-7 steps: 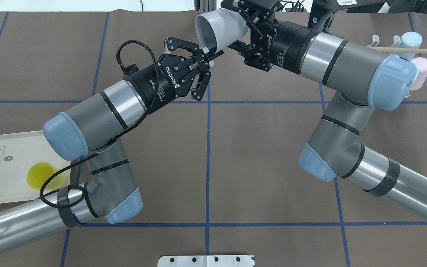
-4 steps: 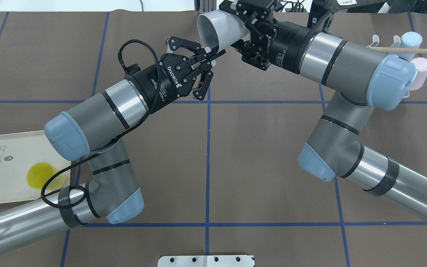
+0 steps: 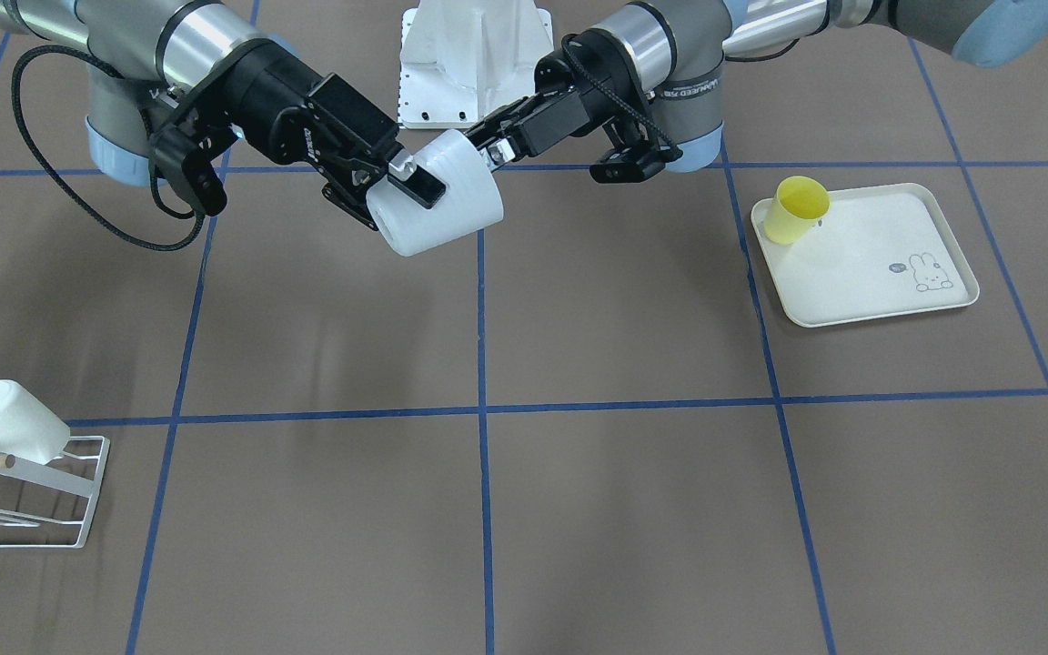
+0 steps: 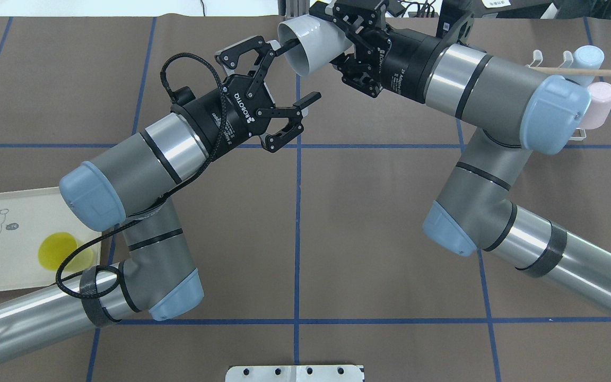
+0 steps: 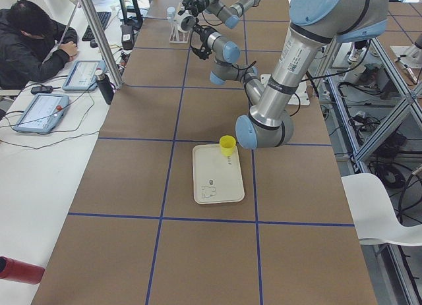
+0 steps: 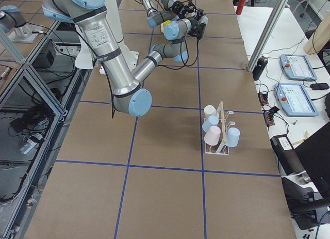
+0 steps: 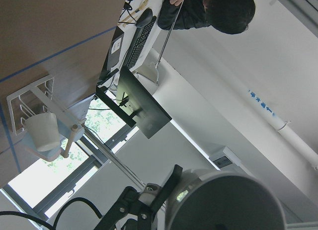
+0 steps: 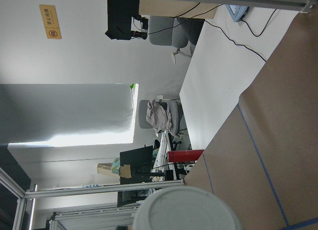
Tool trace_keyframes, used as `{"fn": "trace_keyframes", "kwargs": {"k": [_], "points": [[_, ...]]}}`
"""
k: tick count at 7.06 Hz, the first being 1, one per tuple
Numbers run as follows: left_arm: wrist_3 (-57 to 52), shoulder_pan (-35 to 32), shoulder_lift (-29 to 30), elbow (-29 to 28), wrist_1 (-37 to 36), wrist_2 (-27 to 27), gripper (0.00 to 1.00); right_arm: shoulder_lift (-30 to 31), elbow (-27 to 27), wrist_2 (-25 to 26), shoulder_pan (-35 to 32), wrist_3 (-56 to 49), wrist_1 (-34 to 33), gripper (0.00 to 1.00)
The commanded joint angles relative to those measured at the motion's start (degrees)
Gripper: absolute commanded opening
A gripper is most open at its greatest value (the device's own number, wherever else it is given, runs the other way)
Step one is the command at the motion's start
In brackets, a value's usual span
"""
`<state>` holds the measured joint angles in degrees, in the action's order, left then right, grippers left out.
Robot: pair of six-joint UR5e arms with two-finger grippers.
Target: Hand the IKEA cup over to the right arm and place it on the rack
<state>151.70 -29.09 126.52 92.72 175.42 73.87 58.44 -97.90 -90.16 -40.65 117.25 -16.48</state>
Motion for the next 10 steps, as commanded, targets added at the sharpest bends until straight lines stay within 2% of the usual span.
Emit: {"fn": "trace_keyframes", "kwargs": {"k": [1, 3, 5, 6, 7, 8, 9, 10], "points": [[-1.58, -0.35, -0.57, 0.18, 0.19, -0.04, 1.00, 0.09, 1.03, 0.07, -2.22, -2.28, -0.13, 0.00], [-13.21, -0.35, -1.36, 0.35, 0.28, 0.75, 1.00, 0.88, 3.14, 0.07, -5.12, -6.75, -0.57, 0.00], [-20.09, -0.62, -3.98, 0.53, -0.51, 0.93, 1.00, 4.82, 5.68, -0.37, -11.17, -12.17, -2.40, 0.00], [-25.26, -0.62, -6.18, 1.31, -1.73, 1.71, 1.00, 6.58, 6.22, -0.55, -13.81, -19.61, -5.63, 0.00], [-30.36, -0.70, -9.77, 2.80, -6.01, 2.59, 1.00, 7.99, 5.96, -0.72, -16.27, -28.65, -11.58, 0.00], [-38.24, -0.70, -14.33, 8.38, -11.10, 3.55, 1.00, 8.53, 6.22, -0.20, -17.52, -37.44, -19.21, 0.00], [-39.62, -0.70, -18.11, 13.22, -14.46, 4.17, 1.00, 8.88, 6.23, 2.85, -17.62, -50.49, -26.34, 0.00], [-39.64, -0.70, -19.37, 15.36, -16.14, 5.05, 1.00, 10.36, 7.01, 5.40, -18.23, -59.67, -27.71, 0.00]]}}
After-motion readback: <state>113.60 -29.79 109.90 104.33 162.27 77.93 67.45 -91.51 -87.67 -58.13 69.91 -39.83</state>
